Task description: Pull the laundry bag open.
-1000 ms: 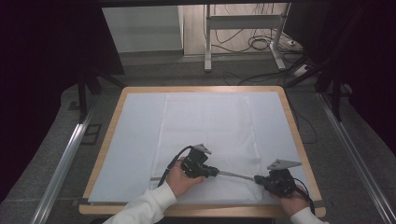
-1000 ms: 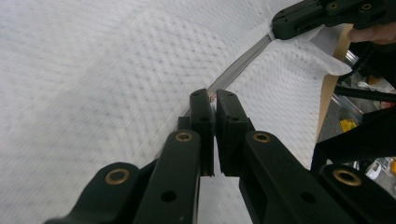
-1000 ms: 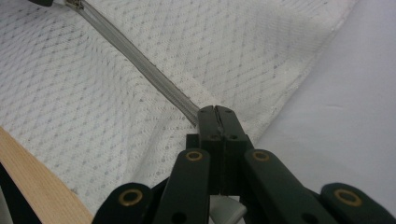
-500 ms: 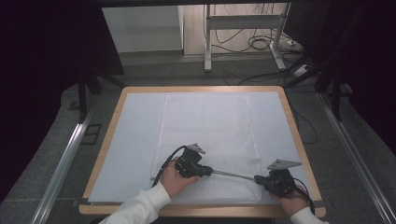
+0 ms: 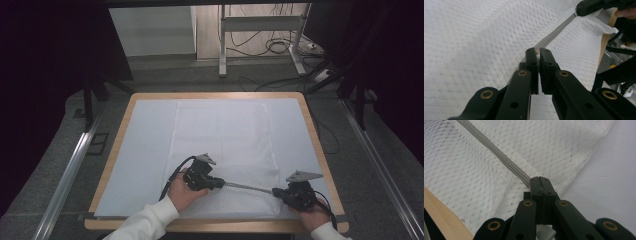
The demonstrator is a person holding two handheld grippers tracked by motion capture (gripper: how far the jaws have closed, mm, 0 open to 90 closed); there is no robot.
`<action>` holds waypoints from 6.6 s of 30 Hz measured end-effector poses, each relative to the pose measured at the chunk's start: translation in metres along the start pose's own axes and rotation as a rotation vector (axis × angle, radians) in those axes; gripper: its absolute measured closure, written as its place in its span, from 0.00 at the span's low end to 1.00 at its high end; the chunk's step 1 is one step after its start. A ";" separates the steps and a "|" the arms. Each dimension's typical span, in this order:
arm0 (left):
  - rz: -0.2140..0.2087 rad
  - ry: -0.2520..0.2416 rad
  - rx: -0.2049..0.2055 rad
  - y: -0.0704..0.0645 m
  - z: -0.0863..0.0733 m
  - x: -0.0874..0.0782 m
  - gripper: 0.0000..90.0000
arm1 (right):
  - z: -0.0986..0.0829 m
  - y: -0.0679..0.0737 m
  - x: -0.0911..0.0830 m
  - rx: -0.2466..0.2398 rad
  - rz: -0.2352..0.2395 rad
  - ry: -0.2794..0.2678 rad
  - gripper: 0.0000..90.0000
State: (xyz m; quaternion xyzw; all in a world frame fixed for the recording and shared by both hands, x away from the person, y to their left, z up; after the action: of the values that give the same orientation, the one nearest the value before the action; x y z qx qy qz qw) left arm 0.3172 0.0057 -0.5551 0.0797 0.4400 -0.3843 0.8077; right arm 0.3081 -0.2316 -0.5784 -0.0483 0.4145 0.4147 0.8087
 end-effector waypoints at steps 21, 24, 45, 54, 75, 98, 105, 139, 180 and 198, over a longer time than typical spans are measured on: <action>0.010 -0.004 0.004 0.007 -0.006 -0.014 0.97 | 0.000 0.000 0.000 -0.003 -0.001 0.002 1.00; 0.001 -0.002 -0.002 0.008 -0.008 -0.014 0.97 | 0.000 0.000 0.000 -0.005 -0.002 0.003 1.00; 0.053 -0.006 -0.061 0.041 -0.030 -0.036 0.97 | 0.000 0.000 0.000 -0.008 -0.002 0.004 1.00; 0.064 -0.012 -0.078 0.051 -0.036 -0.047 0.97 | 0.000 0.000 0.000 -0.009 0.001 0.004 1.00; 0.090 -0.006 -0.086 0.061 -0.047 -0.059 0.97 | 0.001 0.000 0.000 -0.013 -0.008 0.010 1.00; 0.150 -0.021 -0.135 0.092 -0.069 -0.085 0.97 | 0.001 0.000 0.000 -0.011 -0.004 0.010 1.00; 0.167 -0.032 -0.161 0.100 -0.074 -0.091 0.97 | 0.000 0.000 0.000 -0.011 -0.003 0.008 1.00; 0.215 -0.004 -0.216 0.123 -0.110 -0.091 0.97 | 0.000 0.000 0.000 -0.012 0.002 0.006 1.00; 0.311 -0.275 -0.110 0.123 -0.056 -0.104 0.33 | 0.051 -0.014 -0.022 -0.109 -0.026 -0.238 0.44; 0.430 -0.271 -0.076 0.163 -0.047 -0.077 0.33 | 0.068 -0.049 -0.001 -0.083 -0.115 -0.249 0.36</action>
State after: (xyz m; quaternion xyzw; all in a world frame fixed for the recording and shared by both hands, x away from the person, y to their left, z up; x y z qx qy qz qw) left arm 0.3750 0.1829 -0.5581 0.0890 0.3146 -0.1941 0.9249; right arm 0.3857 -0.2358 -0.5467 -0.0536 0.2898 0.3874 0.8736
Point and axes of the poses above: each handheld gripper's, and its own axes: x roughly forward along the jaws, z roughly out of its top, y roughly to its left, the point moved 8 cm from there along x, roughly forward along the jaws, and after that the axes turned 11 degrees about z, right-handed, at the moved point
